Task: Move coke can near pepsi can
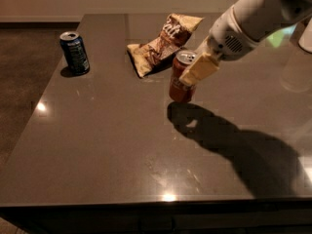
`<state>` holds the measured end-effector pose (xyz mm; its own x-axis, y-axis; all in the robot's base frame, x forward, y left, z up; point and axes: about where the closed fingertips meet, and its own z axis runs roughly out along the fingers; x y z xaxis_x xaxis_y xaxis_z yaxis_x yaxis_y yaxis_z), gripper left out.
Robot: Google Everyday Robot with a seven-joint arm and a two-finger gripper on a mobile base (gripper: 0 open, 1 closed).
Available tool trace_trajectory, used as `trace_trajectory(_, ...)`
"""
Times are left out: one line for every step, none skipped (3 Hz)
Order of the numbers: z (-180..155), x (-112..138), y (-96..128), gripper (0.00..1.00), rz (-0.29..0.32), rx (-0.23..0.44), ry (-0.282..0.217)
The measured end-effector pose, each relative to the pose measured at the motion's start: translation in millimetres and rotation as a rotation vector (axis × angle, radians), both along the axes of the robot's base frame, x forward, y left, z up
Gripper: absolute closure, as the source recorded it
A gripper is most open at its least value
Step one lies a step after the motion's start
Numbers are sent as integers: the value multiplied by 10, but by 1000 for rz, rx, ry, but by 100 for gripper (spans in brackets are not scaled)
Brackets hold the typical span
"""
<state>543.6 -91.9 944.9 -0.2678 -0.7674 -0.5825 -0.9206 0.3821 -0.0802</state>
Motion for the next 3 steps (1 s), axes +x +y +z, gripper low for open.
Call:
trace_trajectory(127,83,195,100,13,4,11)
trace_trajectory(177,169,480,100,20,-5,22)
trace_trajectory(234,265,766,100,24,-13,27)
